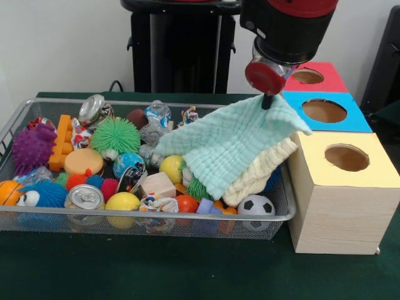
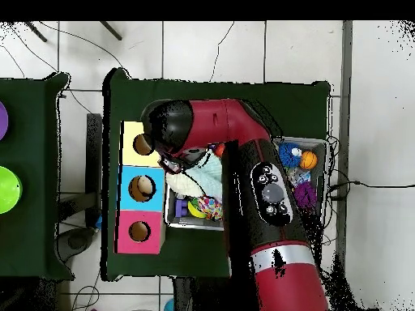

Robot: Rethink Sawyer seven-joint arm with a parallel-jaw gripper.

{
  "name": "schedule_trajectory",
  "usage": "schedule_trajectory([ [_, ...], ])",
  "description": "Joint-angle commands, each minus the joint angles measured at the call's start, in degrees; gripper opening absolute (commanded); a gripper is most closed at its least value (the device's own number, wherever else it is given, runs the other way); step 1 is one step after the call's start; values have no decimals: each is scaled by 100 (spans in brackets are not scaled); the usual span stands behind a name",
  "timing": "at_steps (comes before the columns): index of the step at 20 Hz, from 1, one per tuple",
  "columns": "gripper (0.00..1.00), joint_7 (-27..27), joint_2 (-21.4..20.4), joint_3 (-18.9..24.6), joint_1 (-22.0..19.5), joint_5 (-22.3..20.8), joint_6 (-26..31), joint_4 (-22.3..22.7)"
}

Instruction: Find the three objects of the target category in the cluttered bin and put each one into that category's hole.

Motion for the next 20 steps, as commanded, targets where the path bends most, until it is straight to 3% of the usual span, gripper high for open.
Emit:
schedule_trajectory([
  [1, 0, 1653, 175, -463, -51, -79, -836, 680],
  [9, 0, 1768, 481, -723, 158, -7, -1162, 493],
  [20, 0, 1778, 731, -966, 350, 179, -1183, 273],
])
